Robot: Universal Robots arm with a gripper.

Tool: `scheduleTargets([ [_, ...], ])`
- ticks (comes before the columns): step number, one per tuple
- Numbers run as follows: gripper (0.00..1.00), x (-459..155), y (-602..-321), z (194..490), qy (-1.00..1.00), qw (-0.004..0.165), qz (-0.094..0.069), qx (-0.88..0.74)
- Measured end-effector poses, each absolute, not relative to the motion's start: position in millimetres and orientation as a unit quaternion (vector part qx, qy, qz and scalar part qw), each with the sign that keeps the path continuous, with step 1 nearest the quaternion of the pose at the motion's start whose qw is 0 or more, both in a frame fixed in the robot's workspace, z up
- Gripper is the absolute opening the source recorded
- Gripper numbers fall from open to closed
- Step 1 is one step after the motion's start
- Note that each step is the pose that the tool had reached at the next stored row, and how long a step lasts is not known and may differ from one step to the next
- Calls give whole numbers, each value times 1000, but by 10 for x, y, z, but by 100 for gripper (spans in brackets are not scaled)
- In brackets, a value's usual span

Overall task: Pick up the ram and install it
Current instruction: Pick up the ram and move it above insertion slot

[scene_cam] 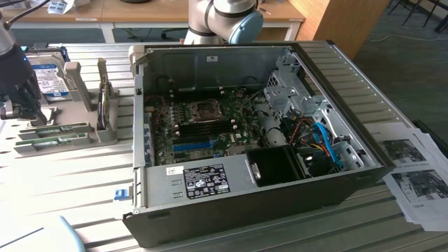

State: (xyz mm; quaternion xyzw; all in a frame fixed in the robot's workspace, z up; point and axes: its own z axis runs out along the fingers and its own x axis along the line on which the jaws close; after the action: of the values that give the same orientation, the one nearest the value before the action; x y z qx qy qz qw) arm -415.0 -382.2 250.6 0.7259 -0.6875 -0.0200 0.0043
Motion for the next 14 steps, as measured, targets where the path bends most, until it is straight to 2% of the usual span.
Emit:
scheduleTargets([
  [1, 15, -4150, -3822, 2505, -688, 4, -20, 726],
  [2, 15, -4150, -3822, 2506, -688, 4, -20, 726],
  [3, 23, -4150, -3822, 2506, -688, 4, -20, 726],
  [14, 23, -4150, -3822, 2437, -688, 4, -20, 726],
])
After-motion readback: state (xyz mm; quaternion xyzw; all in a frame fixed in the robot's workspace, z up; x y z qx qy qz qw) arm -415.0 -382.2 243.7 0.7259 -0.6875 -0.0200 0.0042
